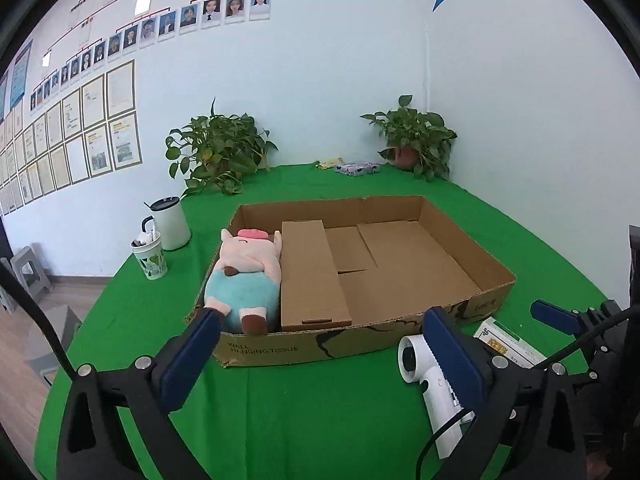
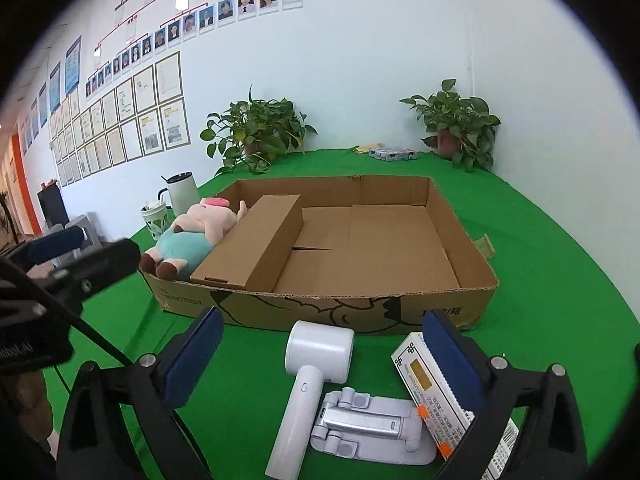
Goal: Organize objects
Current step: 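Withdraw the left tool from the cardboard box and move toward the hair dryer, then close the left tool on the white hair dryer handle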
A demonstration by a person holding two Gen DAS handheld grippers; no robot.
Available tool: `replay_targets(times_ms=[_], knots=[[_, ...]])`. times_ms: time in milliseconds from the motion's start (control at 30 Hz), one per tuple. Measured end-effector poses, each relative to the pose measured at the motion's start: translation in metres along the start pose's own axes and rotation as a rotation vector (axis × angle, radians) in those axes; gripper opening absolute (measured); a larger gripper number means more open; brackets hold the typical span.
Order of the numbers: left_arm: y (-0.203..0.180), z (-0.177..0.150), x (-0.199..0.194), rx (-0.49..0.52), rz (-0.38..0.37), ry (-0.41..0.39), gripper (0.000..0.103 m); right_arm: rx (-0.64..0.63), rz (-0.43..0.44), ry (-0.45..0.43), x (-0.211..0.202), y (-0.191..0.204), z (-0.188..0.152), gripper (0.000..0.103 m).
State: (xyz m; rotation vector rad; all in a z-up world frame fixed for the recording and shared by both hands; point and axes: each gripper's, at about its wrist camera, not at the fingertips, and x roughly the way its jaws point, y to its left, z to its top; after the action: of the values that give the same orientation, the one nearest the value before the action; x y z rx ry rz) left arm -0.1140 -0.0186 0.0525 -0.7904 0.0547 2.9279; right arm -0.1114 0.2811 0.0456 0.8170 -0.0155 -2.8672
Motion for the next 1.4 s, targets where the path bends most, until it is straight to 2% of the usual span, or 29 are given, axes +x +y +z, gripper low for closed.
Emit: replay_targets(times_ms=[400, 467, 533, 600, 633, 667, 767, 800, 933, 1000, 1133, 1200, 1233, 1267, 1333, 1400], knots=[[0.013, -0.011, -0.003, -0.051, -0.030, 0.036, 0.102, -0.026, 0.019, -0.002, -0.018, 0.004, -0.010, 0.100], [0.017, -0.014, -0.003, -0.064, -0.042, 0.045, 0.102, -0.011, 0.098, -0.020, -0.028, 0.003, -0.012, 0.100], [0.024, -0.016, -0.003, -0.078, -0.058, 0.050, 0.102, -0.032, 0.225, -0.018, -0.042, 0.007, -0.018, 0.100], [0.030, -0.019, 0.000, -0.092, -0.070, 0.053, 0.102, -0.067, 0.352, 0.011, -0.049, 0.015, -0.026, 0.100], [0.033, -0.021, 0.005, -0.101, -0.086, 0.056, 0.102, -0.074, 0.385, 0.032, -0.049, 0.018, -0.031, 0.100], [0.036, -0.022, 0.015, -0.109, -0.119, 0.081, 0.102, -0.075, 0.376, 0.057, -0.044, 0.022, -0.036, 0.100], [0.037, -0.030, 0.058, -0.145, -0.251, 0.237, 0.102, -0.060, 0.244, 0.146, -0.015, 0.026, -0.045, 0.100], [0.036, -0.033, 0.068, -0.152, -0.282, 0.267, 0.102, -0.045, 0.218, 0.172, -0.005, 0.024, -0.047, 0.100], [0.026, -0.041, 0.097, -0.150, -0.371, 0.338, 0.098, 0.015, 0.169, 0.203, 0.011, 0.013, -0.049, 0.100], [0.022, -0.042, 0.109, -0.172, -0.446, 0.370, 0.092, 0.009, 0.145, 0.210, 0.014, 0.015, -0.046, 0.099], [0.013, -0.048, 0.133, -0.224, -0.594, 0.450, 0.090, -0.026, 0.124, 0.241, 0.019, 0.023, -0.049, 0.096], [0.007, -0.055, 0.143, -0.230, -0.636, 0.498, 0.076, -0.026, 0.111, 0.242, 0.017, 0.024, -0.054, 0.092], [0.003, -0.059, 0.147, -0.226, -0.647, 0.518, 0.074, -0.027, 0.103, 0.242, 0.015, 0.024, -0.057, 0.091], [-0.001, -0.064, 0.149, -0.219, -0.658, 0.535, 0.073, -0.035, 0.088, 0.244, 0.015, 0.024, -0.060, 0.087], [-0.009, -0.074, 0.152, -0.199, -0.689, 0.568, 0.073, -0.051, 0.061, 0.261, 0.018, 0.023, -0.064, 0.072], [-0.019, -0.083, 0.157, -0.177, -0.713, 0.622, 0.067, -0.036, 0.074, 0.285, 0.022, 0.017, -0.069, 0.053]])
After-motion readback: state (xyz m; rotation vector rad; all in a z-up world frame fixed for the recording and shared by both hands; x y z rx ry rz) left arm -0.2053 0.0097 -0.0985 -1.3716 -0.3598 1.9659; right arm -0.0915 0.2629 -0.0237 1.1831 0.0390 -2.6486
